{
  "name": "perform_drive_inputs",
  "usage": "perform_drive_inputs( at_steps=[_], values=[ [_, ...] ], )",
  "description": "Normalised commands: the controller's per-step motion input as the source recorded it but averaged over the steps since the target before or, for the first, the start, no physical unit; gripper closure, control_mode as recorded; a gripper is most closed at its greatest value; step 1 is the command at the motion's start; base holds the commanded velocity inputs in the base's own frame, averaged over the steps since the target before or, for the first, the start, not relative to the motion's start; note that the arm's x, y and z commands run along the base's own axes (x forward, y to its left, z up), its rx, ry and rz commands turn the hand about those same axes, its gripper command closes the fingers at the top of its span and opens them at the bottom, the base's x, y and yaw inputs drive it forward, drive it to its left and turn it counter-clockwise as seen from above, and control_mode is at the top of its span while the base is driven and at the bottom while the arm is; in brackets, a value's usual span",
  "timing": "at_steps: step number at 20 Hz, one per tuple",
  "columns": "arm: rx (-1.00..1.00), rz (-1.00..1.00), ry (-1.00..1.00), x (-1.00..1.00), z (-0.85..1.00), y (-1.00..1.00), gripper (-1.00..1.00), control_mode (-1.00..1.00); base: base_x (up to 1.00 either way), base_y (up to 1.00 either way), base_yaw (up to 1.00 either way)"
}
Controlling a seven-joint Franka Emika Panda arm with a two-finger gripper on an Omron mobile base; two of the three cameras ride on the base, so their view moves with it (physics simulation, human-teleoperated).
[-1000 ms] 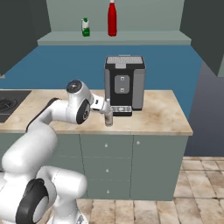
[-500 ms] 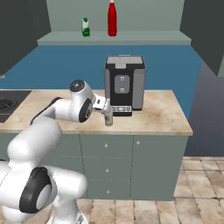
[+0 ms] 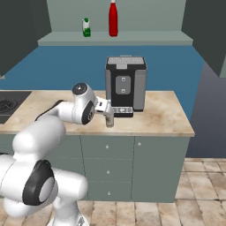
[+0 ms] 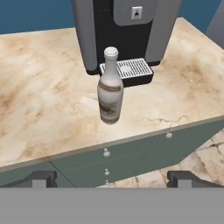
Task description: Sort all alcoholic drinks to one cabinet, and non-alcoholic drinks to the other.
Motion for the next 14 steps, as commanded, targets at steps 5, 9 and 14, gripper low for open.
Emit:
perform_drive_inputs(
  at_steps=[5,9,14],
  values=[
    [0.00,0.00,0.00,0.16,-0.10,0.00,-1.00,-1.00,0.00,0.00,0.00],
    [0.00,0.00,0.00,0.13,-0.10,0.00,-1.00,-1.00,0.00,0.00,0.00],
    [0.00,0.00,0.00,0.12,-0.07,-0.02,-1.00,-1.00,0.00,0.00,0.00]
  ],
)
